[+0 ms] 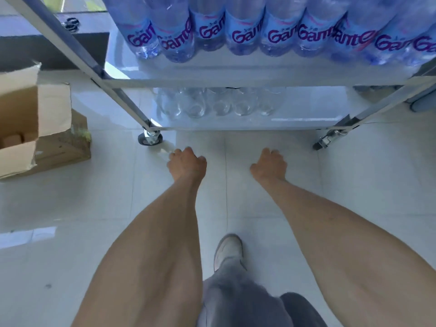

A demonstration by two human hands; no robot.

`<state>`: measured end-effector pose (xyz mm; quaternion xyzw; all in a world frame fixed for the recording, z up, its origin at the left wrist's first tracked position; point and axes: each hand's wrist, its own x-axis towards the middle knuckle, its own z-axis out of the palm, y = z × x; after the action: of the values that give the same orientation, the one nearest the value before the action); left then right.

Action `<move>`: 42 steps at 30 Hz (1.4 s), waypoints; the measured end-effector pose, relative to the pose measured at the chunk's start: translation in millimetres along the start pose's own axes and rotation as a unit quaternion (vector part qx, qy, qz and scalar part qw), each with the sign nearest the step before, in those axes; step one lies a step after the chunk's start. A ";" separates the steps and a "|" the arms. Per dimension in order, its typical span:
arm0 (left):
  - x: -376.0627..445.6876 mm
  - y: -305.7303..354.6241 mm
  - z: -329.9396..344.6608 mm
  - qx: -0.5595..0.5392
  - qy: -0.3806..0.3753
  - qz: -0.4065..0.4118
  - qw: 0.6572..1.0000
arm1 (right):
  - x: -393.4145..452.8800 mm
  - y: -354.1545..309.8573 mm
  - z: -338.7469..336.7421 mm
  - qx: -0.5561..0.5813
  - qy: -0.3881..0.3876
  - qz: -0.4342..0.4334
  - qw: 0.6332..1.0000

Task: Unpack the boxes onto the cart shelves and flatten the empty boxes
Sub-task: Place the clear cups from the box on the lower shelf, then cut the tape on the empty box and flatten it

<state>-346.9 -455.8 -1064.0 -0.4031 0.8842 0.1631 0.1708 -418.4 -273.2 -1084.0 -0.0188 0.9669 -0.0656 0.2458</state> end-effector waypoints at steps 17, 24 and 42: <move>-99.8 -137.8 -231.7 -0.063 -0.078 -0.171 0.980 | -193.2 -211.2 -119.9 -0.007 -0.218 -0.119 0.969; -41.4 -204.3 -298.7 -0.088 -0.047 -0.228 0.969 | -190.0 -327.5 -131.1 -0.041 -0.242 -0.188 0.951; 185.8 -328.9 -406.6 -0.113 -0.051 -0.267 0.956 | -106.5 -642.3 -108.9 -0.101 -0.128 -0.201 0.966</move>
<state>-278.1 -955.7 -832.9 -0.6326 0.7100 0.2308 0.2059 -374.1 -889.3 -851.5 -0.2454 0.9053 -0.0127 0.3464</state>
